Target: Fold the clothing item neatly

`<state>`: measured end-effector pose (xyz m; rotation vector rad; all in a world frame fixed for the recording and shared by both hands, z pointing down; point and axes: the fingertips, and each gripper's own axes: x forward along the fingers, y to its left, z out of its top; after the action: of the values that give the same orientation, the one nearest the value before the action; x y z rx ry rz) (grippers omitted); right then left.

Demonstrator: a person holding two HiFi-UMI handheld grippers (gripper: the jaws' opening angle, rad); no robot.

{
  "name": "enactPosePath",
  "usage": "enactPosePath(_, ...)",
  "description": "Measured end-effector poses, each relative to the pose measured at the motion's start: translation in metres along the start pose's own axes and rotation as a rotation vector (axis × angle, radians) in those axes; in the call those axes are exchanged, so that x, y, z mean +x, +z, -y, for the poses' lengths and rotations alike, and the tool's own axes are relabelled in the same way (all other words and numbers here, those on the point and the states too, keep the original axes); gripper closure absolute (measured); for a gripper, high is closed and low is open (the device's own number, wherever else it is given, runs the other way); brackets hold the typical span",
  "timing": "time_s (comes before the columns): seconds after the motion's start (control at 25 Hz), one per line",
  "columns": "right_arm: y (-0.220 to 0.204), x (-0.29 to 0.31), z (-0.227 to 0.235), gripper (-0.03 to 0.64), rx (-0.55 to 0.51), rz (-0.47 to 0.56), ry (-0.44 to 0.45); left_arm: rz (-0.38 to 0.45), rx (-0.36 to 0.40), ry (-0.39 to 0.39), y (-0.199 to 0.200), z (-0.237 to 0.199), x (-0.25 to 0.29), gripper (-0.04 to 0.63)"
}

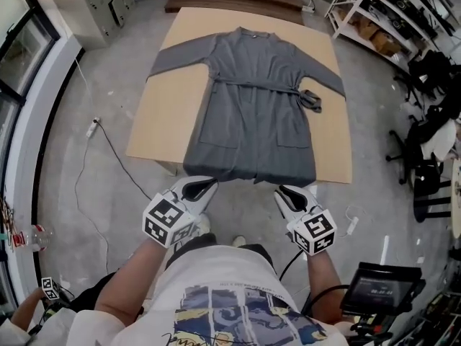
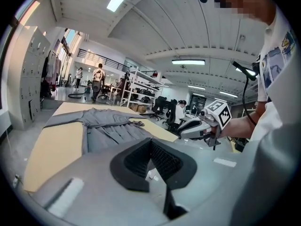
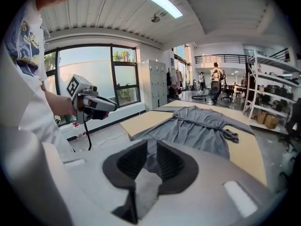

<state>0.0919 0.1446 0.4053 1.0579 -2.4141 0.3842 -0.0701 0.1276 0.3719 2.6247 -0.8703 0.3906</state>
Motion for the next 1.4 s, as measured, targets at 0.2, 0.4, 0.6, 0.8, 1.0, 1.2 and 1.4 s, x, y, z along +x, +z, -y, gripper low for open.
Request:
enactPosePath(0.2, 0.014, 0.016, -0.006, 0.566, 0.022, -0.003, -0.047, -0.016, 0.004, -0.040, 0.003, -0.020, -0.007, 0.594)
enactPosePath(0.4, 0.018, 0.027, -0.017, 0.566, 0.055, -0.007, -0.057, -0.013, 0.002, -0.064, 0.004, -0.034, -0.011, 0.594)
enactPosePath(0.6, 0.018, 0.032, -0.016, 0.566, 0.045, -0.026, -0.088, 0.013, -0.010, -0.081, 0.003, -0.041, -0.015, 0.594)
enactPosePath(0.8, 0.023, 0.031, 0.004, 0.566, 0.052, -0.029, -0.142, 0.027, 0.001, -0.101, 0.005, -0.049, -0.008, 0.594)
enactPosePath(1.0, 0.017, 0.020, 0.030, 0.552, 0.086, -0.038, -0.191, 0.011, -0.001, -0.115, 0.004, -0.049, 0.005, 0.594)
enactPosePath(1.2, 0.019, 0.019, 0.069, 0.552, 0.100, -0.024, -0.222, -0.012, 0.006, -0.132, 0.017, -0.052, 0.037, 0.594)
enactPosePath(1.4, 0.017, 0.045, 0.111, 0.552, 0.126, -0.016, -0.190, -0.021, 0.011, -0.095, 0.037, -0.074, 0.066, 0.594)
